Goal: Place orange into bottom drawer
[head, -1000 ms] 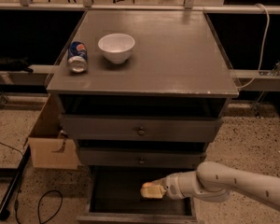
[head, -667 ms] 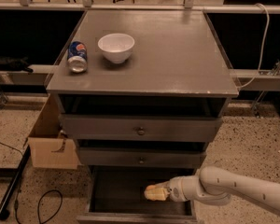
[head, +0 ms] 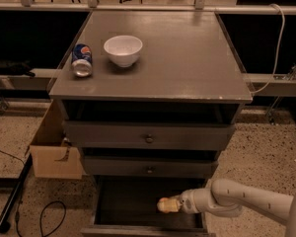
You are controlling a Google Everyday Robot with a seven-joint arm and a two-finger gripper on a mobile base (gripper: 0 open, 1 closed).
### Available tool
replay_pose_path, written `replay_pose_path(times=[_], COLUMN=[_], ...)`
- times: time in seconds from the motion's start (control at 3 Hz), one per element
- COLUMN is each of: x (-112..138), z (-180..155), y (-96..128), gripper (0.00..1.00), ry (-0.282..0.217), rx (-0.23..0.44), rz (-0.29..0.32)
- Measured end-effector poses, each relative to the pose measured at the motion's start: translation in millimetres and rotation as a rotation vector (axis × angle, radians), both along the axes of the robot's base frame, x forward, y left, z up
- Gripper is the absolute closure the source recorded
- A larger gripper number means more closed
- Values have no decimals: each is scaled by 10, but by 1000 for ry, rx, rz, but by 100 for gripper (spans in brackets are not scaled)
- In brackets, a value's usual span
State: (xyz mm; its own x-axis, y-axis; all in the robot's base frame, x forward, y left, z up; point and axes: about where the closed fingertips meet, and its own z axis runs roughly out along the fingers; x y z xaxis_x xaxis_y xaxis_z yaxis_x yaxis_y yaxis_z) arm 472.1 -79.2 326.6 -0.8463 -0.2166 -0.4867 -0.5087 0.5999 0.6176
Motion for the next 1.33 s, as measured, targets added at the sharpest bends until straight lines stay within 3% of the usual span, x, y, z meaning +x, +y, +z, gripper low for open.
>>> replay_pose_path(times=[0.33,1.0,1.33], x=[4,309,415], z=[-6,-568,-775], y=[4,1,-13], gripper=[100,100,100], ry=[1,116,93], rx=[0,-7,23], rz=[0,-26,-19])
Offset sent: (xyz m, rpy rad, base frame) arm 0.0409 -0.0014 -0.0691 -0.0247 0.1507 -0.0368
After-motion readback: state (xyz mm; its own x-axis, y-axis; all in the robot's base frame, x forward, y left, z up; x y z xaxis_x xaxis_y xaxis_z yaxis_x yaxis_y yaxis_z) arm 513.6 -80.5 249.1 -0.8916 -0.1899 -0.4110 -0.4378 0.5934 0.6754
